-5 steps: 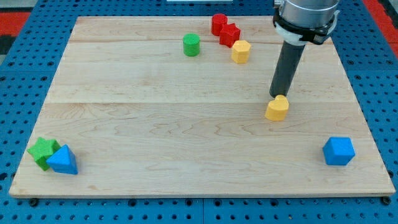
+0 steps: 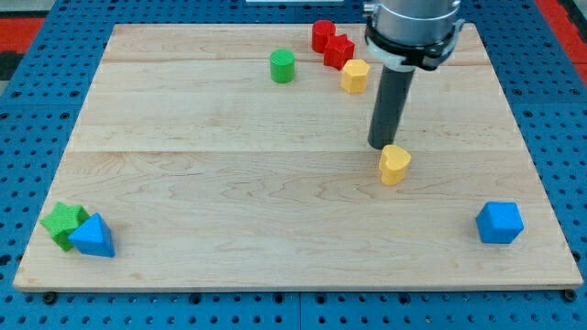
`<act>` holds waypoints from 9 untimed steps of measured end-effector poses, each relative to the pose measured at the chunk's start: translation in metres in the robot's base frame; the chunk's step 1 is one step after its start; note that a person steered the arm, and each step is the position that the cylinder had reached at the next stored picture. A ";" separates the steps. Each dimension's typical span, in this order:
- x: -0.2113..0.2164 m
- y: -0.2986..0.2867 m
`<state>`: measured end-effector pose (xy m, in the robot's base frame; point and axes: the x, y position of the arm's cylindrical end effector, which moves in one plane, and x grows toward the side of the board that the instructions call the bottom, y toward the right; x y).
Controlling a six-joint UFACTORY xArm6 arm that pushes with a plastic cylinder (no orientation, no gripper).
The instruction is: Place the yellow heart to the left of the blue cube
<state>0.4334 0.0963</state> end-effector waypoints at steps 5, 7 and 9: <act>-0.001 0.050; -0.003 0.051; 0.007 0.049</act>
<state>0.4401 0.1453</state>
